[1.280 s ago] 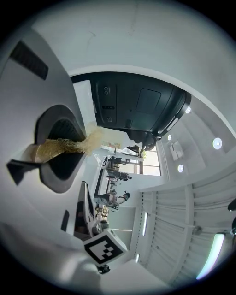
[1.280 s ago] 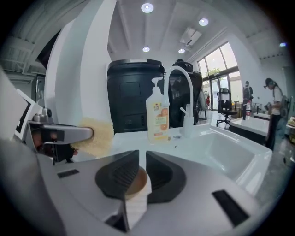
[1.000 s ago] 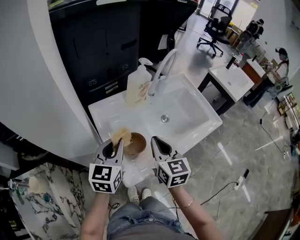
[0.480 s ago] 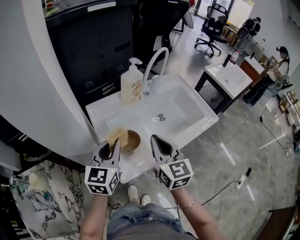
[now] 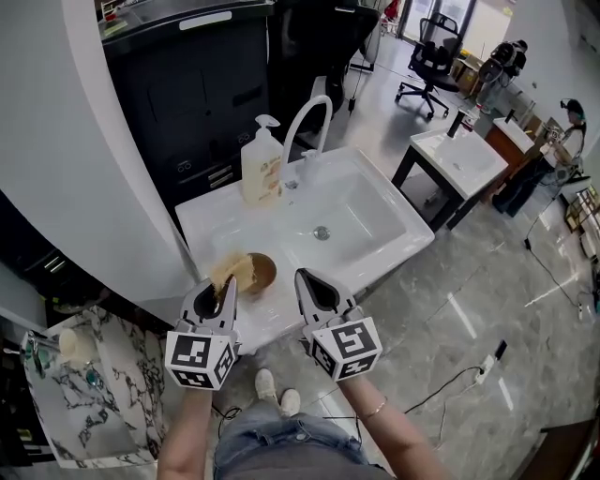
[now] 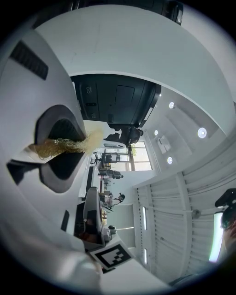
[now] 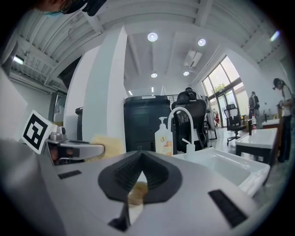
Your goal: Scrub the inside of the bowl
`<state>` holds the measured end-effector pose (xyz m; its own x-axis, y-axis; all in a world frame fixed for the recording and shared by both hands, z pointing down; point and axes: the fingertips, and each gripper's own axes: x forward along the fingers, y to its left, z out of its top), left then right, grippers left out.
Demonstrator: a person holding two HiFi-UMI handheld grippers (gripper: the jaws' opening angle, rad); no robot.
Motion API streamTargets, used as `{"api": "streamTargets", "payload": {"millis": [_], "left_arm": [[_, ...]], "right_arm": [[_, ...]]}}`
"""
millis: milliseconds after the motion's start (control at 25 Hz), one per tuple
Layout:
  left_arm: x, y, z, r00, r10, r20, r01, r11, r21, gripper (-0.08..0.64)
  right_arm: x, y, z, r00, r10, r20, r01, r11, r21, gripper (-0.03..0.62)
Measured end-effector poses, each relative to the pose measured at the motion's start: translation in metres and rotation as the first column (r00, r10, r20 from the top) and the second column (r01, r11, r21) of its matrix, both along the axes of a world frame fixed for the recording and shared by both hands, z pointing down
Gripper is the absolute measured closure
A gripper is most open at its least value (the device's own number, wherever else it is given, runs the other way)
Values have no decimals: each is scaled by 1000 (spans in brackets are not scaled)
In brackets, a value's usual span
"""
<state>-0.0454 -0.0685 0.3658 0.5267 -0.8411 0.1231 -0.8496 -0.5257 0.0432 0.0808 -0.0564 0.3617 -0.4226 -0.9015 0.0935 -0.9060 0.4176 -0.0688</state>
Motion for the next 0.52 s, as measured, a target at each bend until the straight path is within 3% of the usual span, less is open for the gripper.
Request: {"api": "streamTargets", "payload": {"millis": [520], "left_arm": [[6,39,-14,1000,-1,-9,1,999,39,514]], "right_arm": [[-1,37,-19,1000,-20,1,20,998,67,583]]}}
